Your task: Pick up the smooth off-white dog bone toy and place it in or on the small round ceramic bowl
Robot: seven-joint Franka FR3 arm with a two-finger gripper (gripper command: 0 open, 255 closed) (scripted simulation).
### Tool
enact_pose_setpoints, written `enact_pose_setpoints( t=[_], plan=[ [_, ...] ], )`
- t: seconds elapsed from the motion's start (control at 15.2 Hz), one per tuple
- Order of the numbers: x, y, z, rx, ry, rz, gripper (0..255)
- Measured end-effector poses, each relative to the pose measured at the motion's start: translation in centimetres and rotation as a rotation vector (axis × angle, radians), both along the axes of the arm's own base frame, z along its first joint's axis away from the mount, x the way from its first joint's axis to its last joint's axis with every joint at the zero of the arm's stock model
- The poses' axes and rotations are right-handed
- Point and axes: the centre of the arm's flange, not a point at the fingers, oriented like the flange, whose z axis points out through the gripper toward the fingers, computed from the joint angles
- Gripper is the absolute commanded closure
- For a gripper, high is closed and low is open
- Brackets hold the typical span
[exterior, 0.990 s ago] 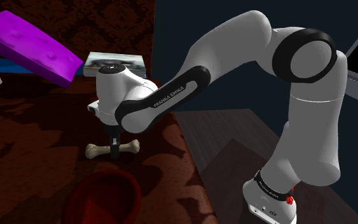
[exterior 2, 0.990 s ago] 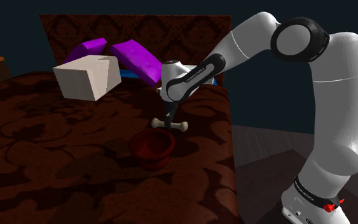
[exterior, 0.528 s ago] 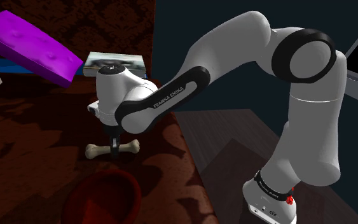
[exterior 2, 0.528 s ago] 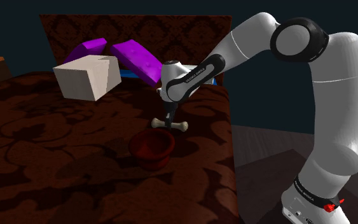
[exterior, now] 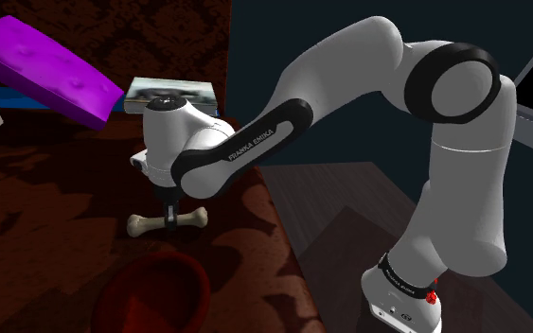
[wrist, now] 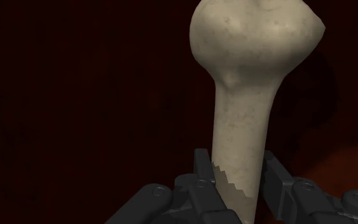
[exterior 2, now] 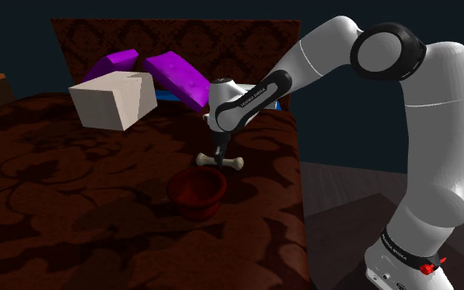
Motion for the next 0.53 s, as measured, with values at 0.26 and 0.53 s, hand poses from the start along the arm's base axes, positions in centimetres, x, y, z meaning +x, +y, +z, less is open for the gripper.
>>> enact_pose_setpoints(
  t=[0.26,0.53],
  plan=[
    [0.0,0.0,1.1,0.000,0.000,0.000,255],
    [0.0,-0.1,3.1,0.000,0.000,0.000,255]
  ],
)
